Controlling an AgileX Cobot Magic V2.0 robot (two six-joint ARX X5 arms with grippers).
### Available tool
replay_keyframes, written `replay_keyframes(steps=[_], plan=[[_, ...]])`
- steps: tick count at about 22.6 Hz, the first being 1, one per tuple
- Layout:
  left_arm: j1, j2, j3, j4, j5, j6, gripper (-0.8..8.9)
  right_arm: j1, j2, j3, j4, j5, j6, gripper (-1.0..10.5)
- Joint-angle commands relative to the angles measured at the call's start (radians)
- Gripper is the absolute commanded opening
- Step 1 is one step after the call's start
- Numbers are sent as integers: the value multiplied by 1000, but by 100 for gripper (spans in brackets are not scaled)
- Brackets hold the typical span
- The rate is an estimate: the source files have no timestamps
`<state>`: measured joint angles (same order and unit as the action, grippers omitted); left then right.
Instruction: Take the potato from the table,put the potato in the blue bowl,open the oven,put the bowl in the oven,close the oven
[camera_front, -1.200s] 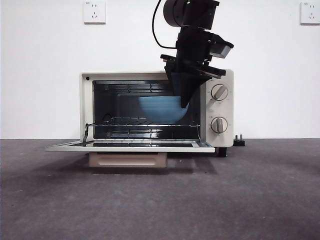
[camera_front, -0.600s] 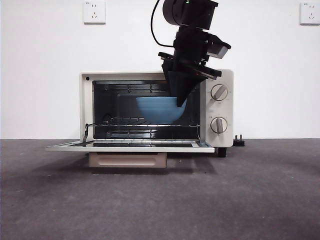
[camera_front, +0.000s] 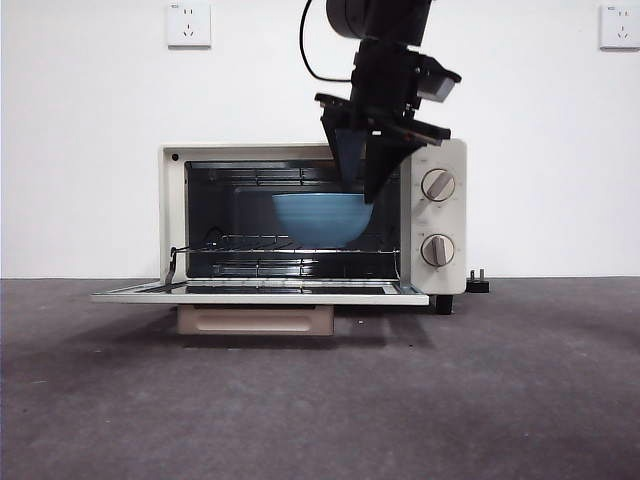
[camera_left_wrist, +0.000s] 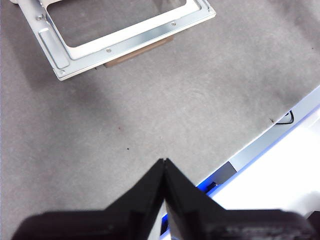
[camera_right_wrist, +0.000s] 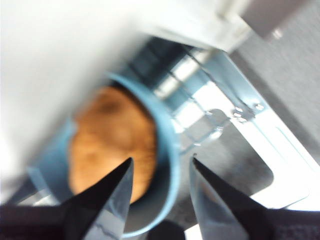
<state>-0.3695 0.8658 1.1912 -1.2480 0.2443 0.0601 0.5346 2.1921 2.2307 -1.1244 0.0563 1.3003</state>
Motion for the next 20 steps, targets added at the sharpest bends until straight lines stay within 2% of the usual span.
replay_keyframes(steps=[1,4,5,8,10,13,14,16,20], plan=[[-3,-2,1,-4,-2,11,-6,3,2,37,-12,3,-30,190],[-3,-2,1,-3,-2,11,-6,14,2,92,-86,5,-77,187],[-3,-2,1,-2,-2,11,-6,18,2,109,-89,-2,-133,186],[-3,-2,1,8,-2,14,-6,43,-18,199,-135,-16,-386,184],[-3,-2,1,8,-3,14,-6,59,-32,243,-180,16,-499,166],[-3,-2,1,8,-3,12,-6,82,-59,306,-251,86,-647,59],[-3,0,1,10,-3,9,-6,92,-76,312,-252,90,-718,56],[-3,3,1,13,-4,-8,-5,105,-116,312,-252,91,-797,56],[-2,22,1,23,-11,-16,-5,147,-208,308,-253,113,-999,56]])
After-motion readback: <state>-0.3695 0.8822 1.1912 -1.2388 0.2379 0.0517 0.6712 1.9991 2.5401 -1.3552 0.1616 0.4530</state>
